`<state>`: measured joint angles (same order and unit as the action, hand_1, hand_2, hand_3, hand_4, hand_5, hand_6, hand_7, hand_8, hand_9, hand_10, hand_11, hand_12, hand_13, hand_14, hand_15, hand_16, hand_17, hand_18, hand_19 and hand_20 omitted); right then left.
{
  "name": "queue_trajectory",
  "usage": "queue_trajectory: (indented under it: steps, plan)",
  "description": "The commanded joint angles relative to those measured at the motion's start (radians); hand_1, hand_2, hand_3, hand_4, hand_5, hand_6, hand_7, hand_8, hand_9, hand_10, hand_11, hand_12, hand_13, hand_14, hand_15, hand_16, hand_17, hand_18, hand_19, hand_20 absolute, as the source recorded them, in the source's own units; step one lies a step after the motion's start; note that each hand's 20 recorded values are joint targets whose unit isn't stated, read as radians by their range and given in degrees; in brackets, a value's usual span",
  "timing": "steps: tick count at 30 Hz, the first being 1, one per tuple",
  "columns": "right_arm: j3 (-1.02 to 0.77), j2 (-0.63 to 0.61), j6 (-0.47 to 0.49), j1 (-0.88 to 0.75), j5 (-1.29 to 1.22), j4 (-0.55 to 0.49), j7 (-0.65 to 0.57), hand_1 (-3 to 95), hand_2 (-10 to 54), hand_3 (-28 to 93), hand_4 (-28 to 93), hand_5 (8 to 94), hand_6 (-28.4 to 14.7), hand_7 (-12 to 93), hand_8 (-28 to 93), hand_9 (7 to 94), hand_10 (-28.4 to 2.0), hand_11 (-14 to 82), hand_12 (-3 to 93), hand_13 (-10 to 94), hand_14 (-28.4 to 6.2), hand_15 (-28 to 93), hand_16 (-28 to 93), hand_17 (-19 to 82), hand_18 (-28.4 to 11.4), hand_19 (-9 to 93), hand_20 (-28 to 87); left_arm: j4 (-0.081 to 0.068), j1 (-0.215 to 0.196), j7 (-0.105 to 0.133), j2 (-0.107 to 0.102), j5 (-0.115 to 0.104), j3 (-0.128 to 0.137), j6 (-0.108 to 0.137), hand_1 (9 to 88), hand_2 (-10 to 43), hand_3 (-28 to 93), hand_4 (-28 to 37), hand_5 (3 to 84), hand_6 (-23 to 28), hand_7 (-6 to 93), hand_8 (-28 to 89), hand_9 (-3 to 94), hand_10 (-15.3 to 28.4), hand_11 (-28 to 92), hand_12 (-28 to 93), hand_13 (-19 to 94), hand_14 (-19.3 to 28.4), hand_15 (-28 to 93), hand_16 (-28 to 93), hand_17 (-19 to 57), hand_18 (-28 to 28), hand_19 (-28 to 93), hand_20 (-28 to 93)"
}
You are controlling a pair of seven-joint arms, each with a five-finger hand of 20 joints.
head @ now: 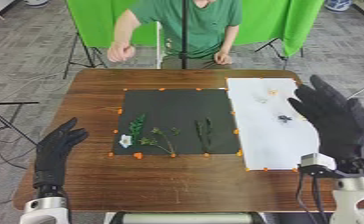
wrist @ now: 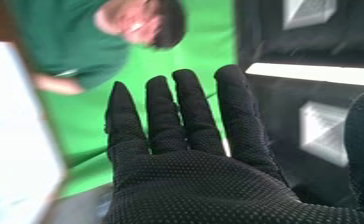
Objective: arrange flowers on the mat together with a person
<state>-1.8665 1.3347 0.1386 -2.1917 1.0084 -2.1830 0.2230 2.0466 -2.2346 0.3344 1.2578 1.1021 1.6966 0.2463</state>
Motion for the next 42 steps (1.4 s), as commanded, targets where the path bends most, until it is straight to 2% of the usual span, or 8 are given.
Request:
queue_trajectory:
  steps: [1, 3, 11, 17, 28, 42]
  plan:
    - [0.051, 0.061, -0.073, -0.138, 0.055, 0.025, 0.029, 4.2, 5.3, 74, -19, 41.9, 0.1, 8, -8, 40.4, -14.6, 4.3, 12.5, 31, -12.4, 9, 13, 17, -17.5, 8, 26, 0.007, -0.026, -0.016, 0.019, 0.025, -0.01, -0.019, 20.8, -1.9, 71, -27.7, 48.6, 3.6, 10.9, -6, 52.0, 14.7, 18, 13, 46, 17.6, 21, -3, 16.5, 13.1, 14, 22]
    - [0.041, 0.066, -0.063, -0.138, 0.054, 0.025, 0.036, 4.2, 5.3, 75, -19, 42.0, 0.1, 8, -8, 40.6, -14.5, 4.3, 12.5, 31, -12.2, 9, 13, 17, -17.5, 8, 26, 0.008, -0.025, -0.02, 0.018, 0.031, -0.007, -0.025, 20.8, -1.9, 71, -27.8, 48.7, 3.6, 10.8, -6, 52.1, 14.7, 18, 13, 46, 17.6, 21, -3, 16.5, 13.1, 14, 22]
    - [0.04, 0.061, -0.085, -0.122, 0.06, 0.026, 0.032, 4.8, 5.8, 75, -19, 43.2, -0.1, 9, -8, 42.2, -14.5, 4.7, 12.6, 33, -12.1, 10, 12, 18, -17.4, 8, 27, 0.012, -0.033, -0.019, 0.022, 0.031, -0.008, -0.021, 21.0, -1.8, 71, -27.6, 48.6, 3.6, 10.9, -6, 52.0, 14.7, 18, 13, 46, 17.7, 21, -3, 16.5, 13.2, 14, 22]
    - [0.049, 0.066, -0.085, -0.118, 0.065, 0.034, 0.031, 4.9, 5.9, 75, -19, 43.9, -0.4, 9, -9, 42.9, -14.6, 4.9, 12.6, 33, -12.4, 11, 12, 18, -17.2, 8, 27, 0.006, -0.025, -0.027, 0.021, 0.032, -0.015, -0.03, 21.0, -1.9, 71, -27.5, 48.6, 3.6, 11.1, -6, 52.0, 14.7, 18, 13, 46, 17.6, 21, -3, 16.5, 13.2, 14, 22]
    - [0.057, 0.064, -0.079, -0.103, 0.068, 0.036, 0.024, 5.0, 5.7, 75, -19, 44.1, -0.4, 9, -9, 42.9, -14.9, 4.9, 12.8, 33, -13.2, 11, 12, 18, -16.8, 7, 27, 0.009, -0.035, -0.027, 0.023, 0.019, -0.011, -0.023, 21.1, -1.7, 71, -27.3, 48.7, 3.7, 11.0, -6, 52.0, 14.7, 18, 13, 46, 17.7, 21, -3, 16.4, 13.2, 15, 22]
    - [0.058, 0.065, -0.068, -0.102, 0.079, 0.041, 0.021, 5.7, 6.0, 75, -19, 45.7, -0.4, 10, -9, 44.9, -14.9, 5.4, 13.2, 36, -13.7, 12, 13, 19, -16.8, 7, 27, 0.006, -0.026, -0.029, 0.019, 0.02, -0.008, -0.03, 21.3, -1.7, 71, -27.1, 48.6, 3.7, 10.9, -6, 52.0, 14.7, 18, 13, 46, 17.6, 21, -3, 16.3, 13.3, 15, 22]
